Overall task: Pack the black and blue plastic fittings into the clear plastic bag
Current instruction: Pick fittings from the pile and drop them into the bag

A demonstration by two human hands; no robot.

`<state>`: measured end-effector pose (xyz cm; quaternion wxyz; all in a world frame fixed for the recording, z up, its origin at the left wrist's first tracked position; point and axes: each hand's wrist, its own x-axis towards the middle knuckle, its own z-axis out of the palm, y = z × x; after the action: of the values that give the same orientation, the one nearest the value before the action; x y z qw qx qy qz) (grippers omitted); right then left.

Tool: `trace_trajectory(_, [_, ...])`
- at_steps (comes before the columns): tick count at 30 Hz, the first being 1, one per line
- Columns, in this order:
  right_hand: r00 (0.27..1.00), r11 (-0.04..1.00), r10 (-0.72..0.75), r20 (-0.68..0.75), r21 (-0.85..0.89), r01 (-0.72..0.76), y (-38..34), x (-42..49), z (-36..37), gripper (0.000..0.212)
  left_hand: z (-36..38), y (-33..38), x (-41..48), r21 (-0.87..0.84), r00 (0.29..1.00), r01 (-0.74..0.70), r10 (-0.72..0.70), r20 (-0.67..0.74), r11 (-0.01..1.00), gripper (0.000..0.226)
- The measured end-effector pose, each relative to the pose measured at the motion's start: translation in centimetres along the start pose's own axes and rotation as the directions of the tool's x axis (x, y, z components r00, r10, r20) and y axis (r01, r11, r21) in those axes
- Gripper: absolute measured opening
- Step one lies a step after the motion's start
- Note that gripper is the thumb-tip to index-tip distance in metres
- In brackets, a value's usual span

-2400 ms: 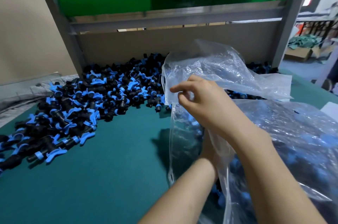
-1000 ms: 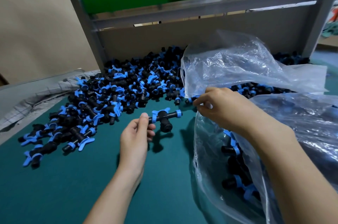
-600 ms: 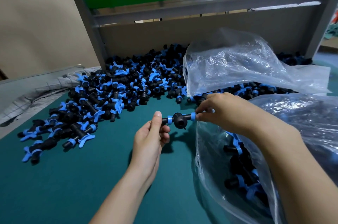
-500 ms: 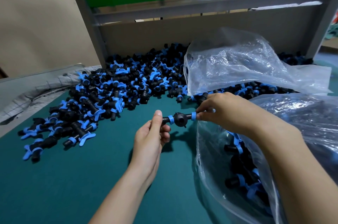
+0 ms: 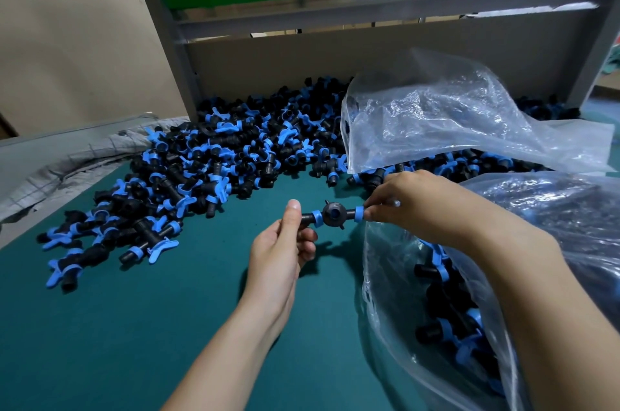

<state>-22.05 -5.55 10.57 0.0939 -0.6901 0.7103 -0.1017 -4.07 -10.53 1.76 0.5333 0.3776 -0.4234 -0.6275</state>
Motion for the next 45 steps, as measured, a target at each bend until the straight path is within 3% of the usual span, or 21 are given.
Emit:
trace_trajectory(6, [0.999,1.0,-0.017,-0.033,0.001,0.017,0.2,0.1,0.0,0.022,-0.2,-0.2,0.2,-0.001,0.999,0.034,-0.034,0.016,0.999,0.03])
trace_trajectory(12, [0.99,0.977,-0.067,-0.12,0.195,0.089,0.6,-0.1,-0.6,0.019,-0.1,0.1,0.5,-0.295,0.96,0.279,-0.271,0.07,0.914,0.018])
trace_trajectory(18, [0.977,0.965,-0.11,-0.182,0.214,0.149,0.7,-0.2,-0.8,0.015,-0.1,0.5,0.2,-0.365,0.915,0.403,-0.385,0.124,0.839,0.023])
trace_trajectory(25, [0.978,0.975,-0.094,-0.187,0.181,0.128,0.7,-0.2,-0.7,0.016,-0.2,0.3,0.4,-0.351,0.902,0.432,-0.393,0.181,0.831,0.023])
trace_trajectory(37, [0.959,0.983,-0.07,-0.276,0.144,0.113,0.5,-0.2,-0.8,0.023,-0.6,0.0,0.9,-0.392,0.912,0.404,-0.397,0.104,0.826,0.023])
trace_trajectory(41, [0.95,0.981,-0.06,-0.306,0.16,0.113,0.4,-0.1,-0.9,0.023,-0.3,0.5,0.5,-0.331,0.927,0.375,-0.352,0.129,0.866,0.02])
trace_trajectory(45, [0.936,0.973,-0.06,-0.348,0.188,0.133,0.2,-0.2,-1.0,0.022,-0.1,1.1,-1.1,-0.16,0.925,0.318,-0.268,0.271,0.935,0.022])
